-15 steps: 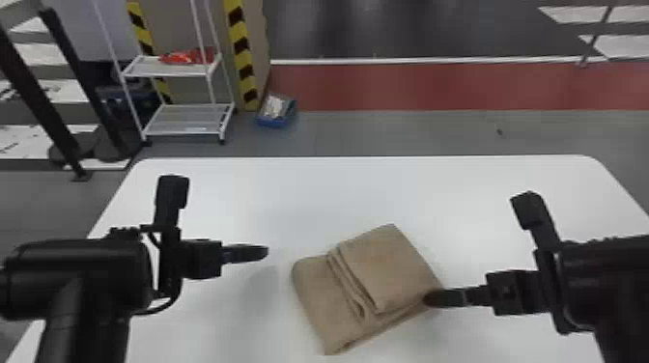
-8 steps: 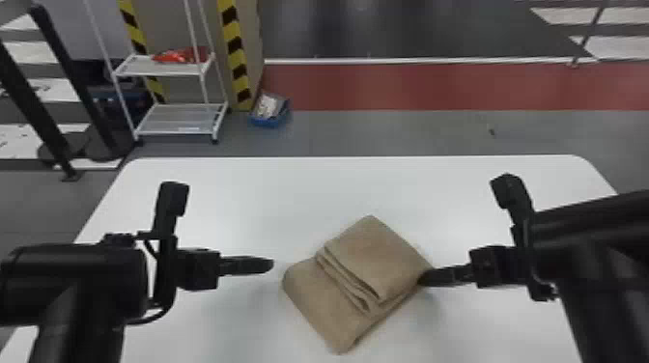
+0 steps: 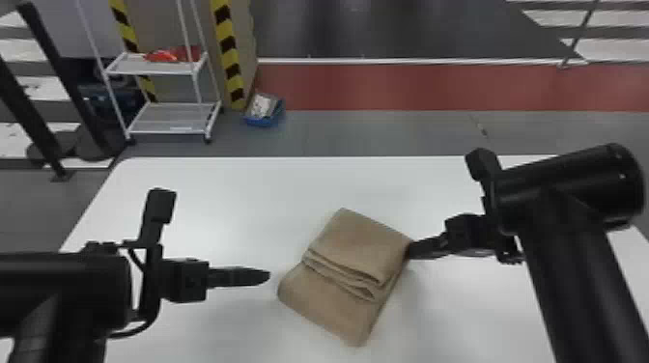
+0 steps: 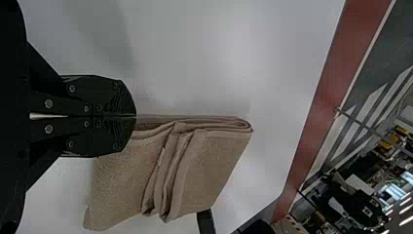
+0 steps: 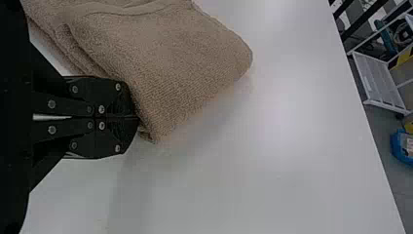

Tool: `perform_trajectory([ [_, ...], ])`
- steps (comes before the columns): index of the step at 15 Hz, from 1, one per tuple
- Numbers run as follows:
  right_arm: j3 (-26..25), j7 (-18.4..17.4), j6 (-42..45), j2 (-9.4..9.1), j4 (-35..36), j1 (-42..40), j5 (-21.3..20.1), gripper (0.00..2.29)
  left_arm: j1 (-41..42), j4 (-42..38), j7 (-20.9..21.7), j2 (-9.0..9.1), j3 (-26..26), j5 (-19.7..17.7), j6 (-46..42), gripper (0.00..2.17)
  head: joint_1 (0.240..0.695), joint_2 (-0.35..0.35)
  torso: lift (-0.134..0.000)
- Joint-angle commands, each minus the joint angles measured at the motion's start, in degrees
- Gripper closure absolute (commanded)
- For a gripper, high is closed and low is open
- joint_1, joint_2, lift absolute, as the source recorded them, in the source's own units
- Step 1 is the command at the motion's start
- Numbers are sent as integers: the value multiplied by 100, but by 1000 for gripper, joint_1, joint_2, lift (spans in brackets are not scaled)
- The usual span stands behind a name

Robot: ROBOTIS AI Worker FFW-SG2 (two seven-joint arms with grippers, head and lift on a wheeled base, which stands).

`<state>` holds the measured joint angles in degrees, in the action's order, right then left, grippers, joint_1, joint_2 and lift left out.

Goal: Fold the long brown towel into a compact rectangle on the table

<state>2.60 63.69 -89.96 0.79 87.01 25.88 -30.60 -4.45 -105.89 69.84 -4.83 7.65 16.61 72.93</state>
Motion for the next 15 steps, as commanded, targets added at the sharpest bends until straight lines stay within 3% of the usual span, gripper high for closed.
perform_trajectory([
  [1,-32,-138,-12,-84,-220,277,28,2196,94,-143,21,0,-18,-9,16,2142,695,23,-125],
  [9,-49,-744,88,-84,-1221,884,28,2196,322,-547,135,9,-53,-26,262,2142,695,-5,-125],
  [15,-49,-815,70,-84,-1221,893,55,2196,349,-459,-269,79,35,-264,-195,2145,695,-2,-125],
])
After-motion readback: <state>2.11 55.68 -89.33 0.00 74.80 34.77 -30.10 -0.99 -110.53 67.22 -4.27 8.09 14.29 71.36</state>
